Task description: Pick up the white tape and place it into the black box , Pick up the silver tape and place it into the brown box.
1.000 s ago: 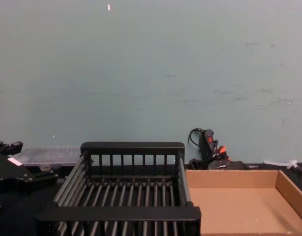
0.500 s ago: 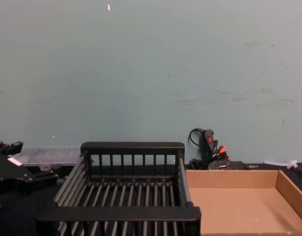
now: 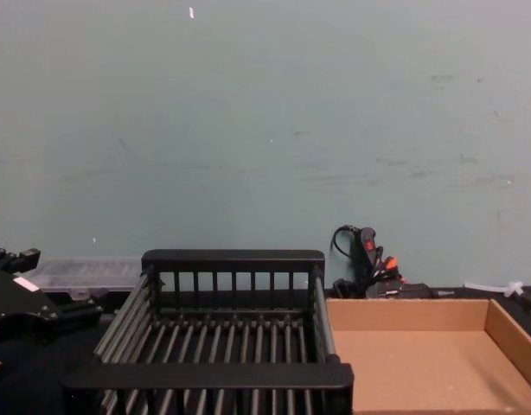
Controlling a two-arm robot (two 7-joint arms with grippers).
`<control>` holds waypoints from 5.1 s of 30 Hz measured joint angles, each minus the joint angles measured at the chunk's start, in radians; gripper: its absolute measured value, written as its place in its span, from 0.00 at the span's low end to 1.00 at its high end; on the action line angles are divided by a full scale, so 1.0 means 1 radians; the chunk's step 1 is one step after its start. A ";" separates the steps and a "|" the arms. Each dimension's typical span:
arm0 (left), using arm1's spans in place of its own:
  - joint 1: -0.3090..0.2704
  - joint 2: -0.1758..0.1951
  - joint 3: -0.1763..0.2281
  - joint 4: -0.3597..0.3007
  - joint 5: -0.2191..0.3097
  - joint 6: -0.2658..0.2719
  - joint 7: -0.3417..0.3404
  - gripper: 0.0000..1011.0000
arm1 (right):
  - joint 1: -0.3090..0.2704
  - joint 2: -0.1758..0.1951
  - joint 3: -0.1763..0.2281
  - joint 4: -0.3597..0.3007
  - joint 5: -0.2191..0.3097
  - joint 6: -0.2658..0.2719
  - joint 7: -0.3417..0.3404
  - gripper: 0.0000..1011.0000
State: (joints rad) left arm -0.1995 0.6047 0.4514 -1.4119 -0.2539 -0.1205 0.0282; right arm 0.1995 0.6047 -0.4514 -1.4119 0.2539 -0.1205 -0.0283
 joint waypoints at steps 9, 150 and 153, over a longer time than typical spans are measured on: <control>0.000 0.000 0.000 0.000 0.000 0.000 0.000 0.99 | 0.000 0.000 0.000 0.000 0.000 0.000 0.000 0.99; 0.000 0.000 0.000 0.000 0.000 0.000 0.000 0.99 | -0.350 -0.131 0.149 -0.343 -0.040 0.414 0.247 0.99; 0.000 0.000 0.000 0.000 0.000 0.000 0.000 0.99 | -0.350 -0.131 0.148 -0.343 -0.039 0.414 0.247 0.99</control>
State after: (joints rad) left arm -0.1995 0.6047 0.4514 -1.4119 -0.2539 -0.1205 0.0282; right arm -0.1502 0.4741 -0.3029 -1.7549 0.2147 0.2931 0.2186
